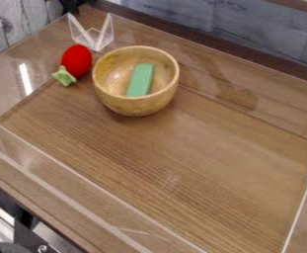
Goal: Put the green stick in the brown bowl
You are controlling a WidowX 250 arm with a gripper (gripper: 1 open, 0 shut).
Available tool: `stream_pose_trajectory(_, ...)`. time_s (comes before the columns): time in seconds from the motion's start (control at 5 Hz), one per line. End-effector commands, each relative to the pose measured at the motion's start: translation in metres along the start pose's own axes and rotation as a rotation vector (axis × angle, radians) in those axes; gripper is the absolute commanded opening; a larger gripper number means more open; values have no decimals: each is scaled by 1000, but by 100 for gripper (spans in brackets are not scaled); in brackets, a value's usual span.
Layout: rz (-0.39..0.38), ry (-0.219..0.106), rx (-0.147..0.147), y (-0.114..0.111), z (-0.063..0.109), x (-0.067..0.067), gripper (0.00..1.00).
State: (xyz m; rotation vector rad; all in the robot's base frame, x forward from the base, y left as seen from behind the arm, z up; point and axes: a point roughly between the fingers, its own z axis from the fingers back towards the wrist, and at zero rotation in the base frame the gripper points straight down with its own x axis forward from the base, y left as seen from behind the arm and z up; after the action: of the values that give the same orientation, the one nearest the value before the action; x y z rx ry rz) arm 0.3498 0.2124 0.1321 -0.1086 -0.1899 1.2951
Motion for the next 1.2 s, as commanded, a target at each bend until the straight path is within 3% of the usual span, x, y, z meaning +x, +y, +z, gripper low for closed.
stream_pose_trajectory(0.0, 10, -73, -46, -14, 29, 9, 100)
stream_pose_trajectory(0.4, 33, -92, -25, -27, 22, 8, 100)
stream_pose_trajectory(1.0, 99, -126, 2, -18, -4, 2, 100)
